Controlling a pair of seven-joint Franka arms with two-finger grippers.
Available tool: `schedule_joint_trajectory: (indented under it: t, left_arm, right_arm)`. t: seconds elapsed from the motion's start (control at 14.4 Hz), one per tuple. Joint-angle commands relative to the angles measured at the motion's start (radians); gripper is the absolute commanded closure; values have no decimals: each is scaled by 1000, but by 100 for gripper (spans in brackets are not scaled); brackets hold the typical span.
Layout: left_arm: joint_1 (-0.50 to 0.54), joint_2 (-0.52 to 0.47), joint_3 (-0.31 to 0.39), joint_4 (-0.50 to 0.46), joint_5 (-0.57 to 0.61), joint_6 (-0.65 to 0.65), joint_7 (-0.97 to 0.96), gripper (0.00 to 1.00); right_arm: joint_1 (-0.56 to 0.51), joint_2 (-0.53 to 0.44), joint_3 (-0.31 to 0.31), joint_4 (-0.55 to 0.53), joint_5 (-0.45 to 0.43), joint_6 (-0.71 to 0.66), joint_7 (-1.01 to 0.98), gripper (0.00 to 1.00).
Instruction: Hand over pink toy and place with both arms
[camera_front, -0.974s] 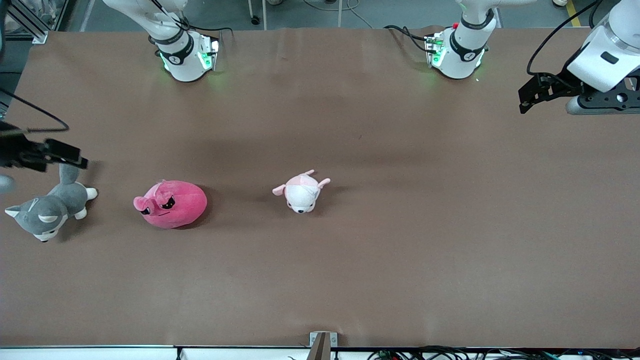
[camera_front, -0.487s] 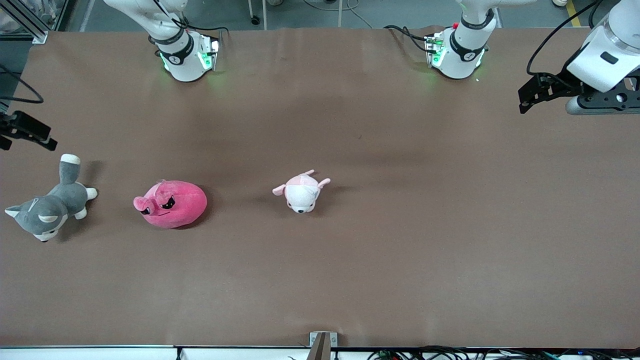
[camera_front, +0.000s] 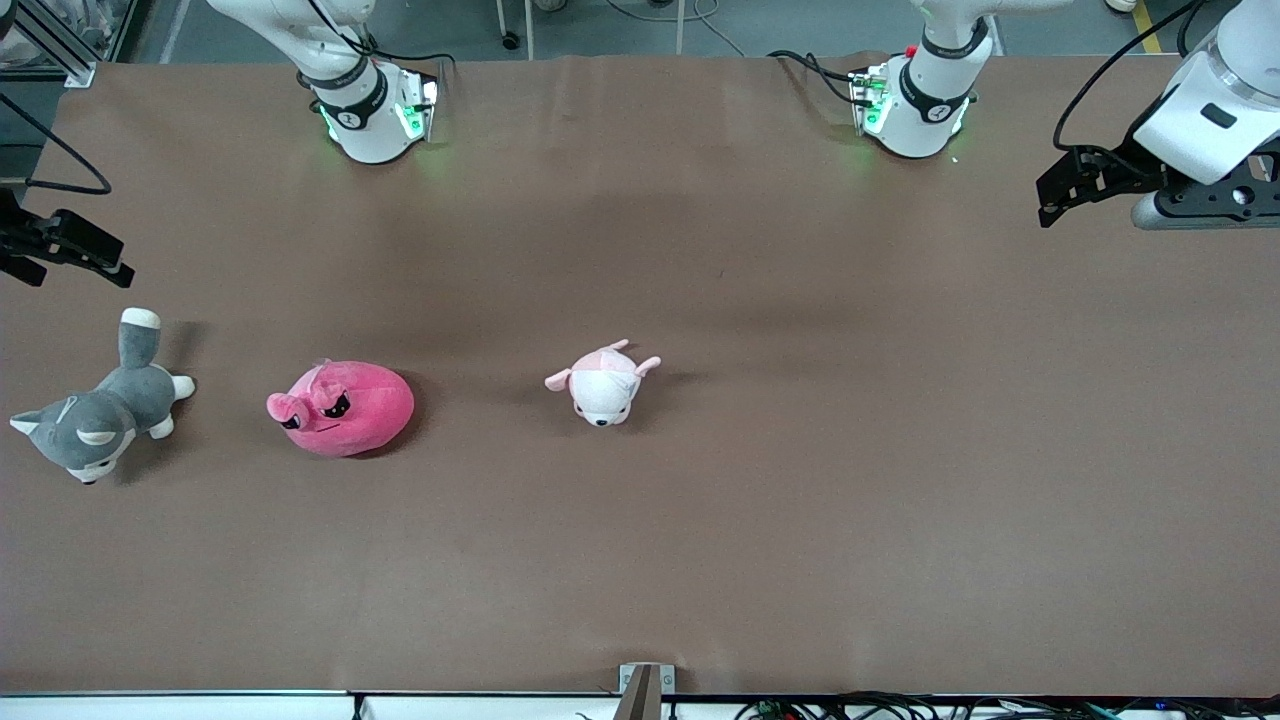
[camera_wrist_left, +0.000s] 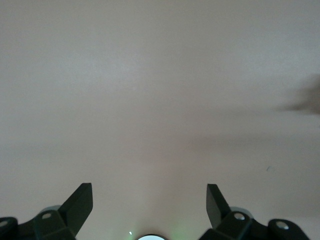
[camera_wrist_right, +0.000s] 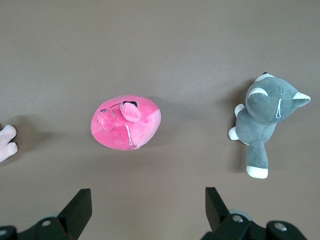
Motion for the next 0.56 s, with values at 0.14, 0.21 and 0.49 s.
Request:
schedule_joint_trajectory:
  t: [0.14,0.21,0.49]
  left_arm:
    - [-1,18,1,36,-13,4,17,0]
    - [-1,19,1,36,-11,6,19,0]
    - [-3,21,1,36,-13,4,17,0]
  right_arm:
    - [-3,-33,4,-43,-25,17,2,0]
    - [-3,-33,4,-44,-25,17,2,0]
    - [-3,-33,4,-43,-38,16,-1,0]
